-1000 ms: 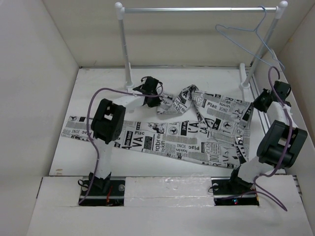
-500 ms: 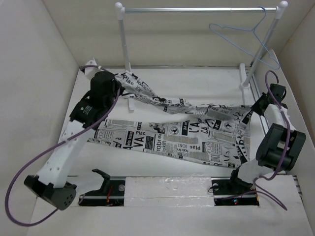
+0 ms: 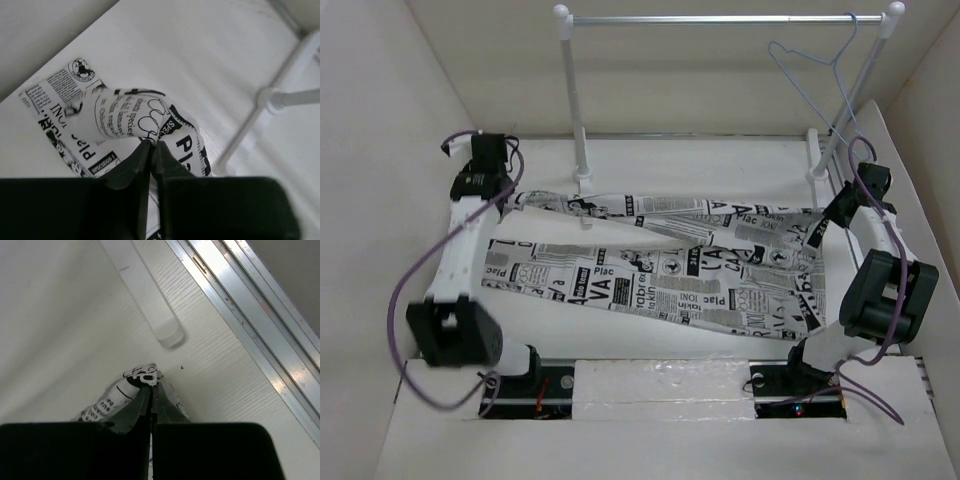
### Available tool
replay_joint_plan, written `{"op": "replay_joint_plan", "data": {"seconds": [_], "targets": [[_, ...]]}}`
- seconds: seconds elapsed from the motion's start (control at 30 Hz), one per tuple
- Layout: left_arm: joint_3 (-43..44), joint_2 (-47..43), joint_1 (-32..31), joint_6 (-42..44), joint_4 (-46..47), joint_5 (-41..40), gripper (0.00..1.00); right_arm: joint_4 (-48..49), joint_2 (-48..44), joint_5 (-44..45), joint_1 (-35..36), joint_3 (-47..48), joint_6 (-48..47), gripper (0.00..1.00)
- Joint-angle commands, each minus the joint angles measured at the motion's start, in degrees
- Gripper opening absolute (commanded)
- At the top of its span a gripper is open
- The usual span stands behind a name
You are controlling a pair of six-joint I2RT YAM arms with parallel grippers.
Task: Place the trousers on the hanger
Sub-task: Flatten out the trousers at the center of the board.
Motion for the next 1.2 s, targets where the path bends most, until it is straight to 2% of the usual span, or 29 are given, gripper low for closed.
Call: {"op": "replay_joint_plan", "data": {"seconds": [0.0, 0.03, 0.07, 0.1, 0.13, 0.17, 0.23, 0.27, 0.4, 0.53, 0.57, 0.6, 0.67, 0.73, 0.77, 0.8, 0.83, 0.93, 1.13, 1.17], "targets": [[10.1, 19.57, 7.48, 6.26, 8.05, 8.07, 0.12, 3.29, 0.24, 1.31, -0.06, 2.76, -0.5, 0.0], [15.8, 25.93, 7.49, 6.88, 4.82, 8.78, 0.27, 2.77, 1.2, 1.12, -0.06, 3.99, -0.77, 0.0], [30.39, 31.74, 7.49, 6.89, -5.13, 8.18, 0.47, 2.24, 1.56, 0.86, 0.55, 4.69, -1.21, 0.0], [36.8, 41.28, 6.88, 7.67, -8.53, 8.78, 0.84, 1.19, 2.0, 0.68, 1.08, 5.74, -1.56, 0.0], [40.95, 43.99, 6.35, 9.59, -11.01, 9.74, 0.91, 0.84, 2.18, 0.77, 2.13, 6.28, -2.0, 0.0], [43.52, 45.15, 5.74, 9.35, -11.64, 10.45, 0.93, 0.66, 2.09, 1.03, 2.14, 7.15, -2.96, 0.0], [36.81, 39.47, 5.73, 8.65, -6.32, 12.29, 0.92, 0.13, 1.57, 1.39, 2.75, 7.43, -3.23, 0.0], [27.81, 33.09, 5.73, 6.47, -0.11, 13.78, 0.91, 0.39, 0.87, 1.38, 2.75, 6.9, -3.58, 0.0], [8.07, 20.48, 9.24, 1.97, 9.35, 17.13, 0.74, 2.24, -0.63, -0.54, 2.75, 4.62, -3.85, 0.0], [-5.74, 13.44, 9.86, -4.08, 10.41, 17.93, 0.75, 3.64, -1.95, -1.87, 3.28, 2.51, -2.97, 0.0], [-11.25, 10.82, 10.65, -5.84, 12.24, 19.75, 0.75, 3.91, -2.13, -2.13, 3.28, 1.98, -2.36, 0.0], [-14.09, 9.66, 11.53, -9.17, 13.39, 20.21, 0.76, 4.43, -2.74, -2.83, 3.28, 1.71, -2.27, 0.0], [-19.53, 7.81, 14.08, -10.25, 19.17, 21.7, 0.76, 4.7, -3.18, -3.53, 3.28, 1.1, -2.0, 0.0], [-19.83, 9.64, 14.08, -7.9, 21.13, 21.8, 0.75, 4.87, -3.71, -4.68, 3.28, 0.75, -1.83, 0.0], [-17.48, 13.39, 14.08, -6.92, 19.83, 21.45, 0.73, 4.88, -3.88, -4.77, 3.8, 0.57, -1.91, 0.0], [-16.15, 15.26, 14.08, -6.13, 18.69, 21.7, 0.66, 5.05, -3.97, -4.94, 3.81, 0.4, -1.83, 0.0], [-14.83, 17.1, 14.08, -5.08, 17.55, 21.71, 0.65, 5.05, -4.15, -5.12, 3.81, 0.22, -1.83, 0.0], [-13.06, 19.93, 11.89, -3.67, 17.0, 19.43, 0.64, 5.84, -4.15, -5.65, 3.81, -0.75, -2.0, 0.0], [-11.66, 21.86, 11.89, -4.27, 18.15, 17.58, 0.64, 7.07, -3.97, -7.84, 5.13, -3.12, -2.18, 0.0], [-11.65, 22.74, 11.89, -4.97, 18.24, 17.58, 0.61, 7.25, -3.97, -7.84, 5.65, -3.38, -2.09, 0.0]]}}
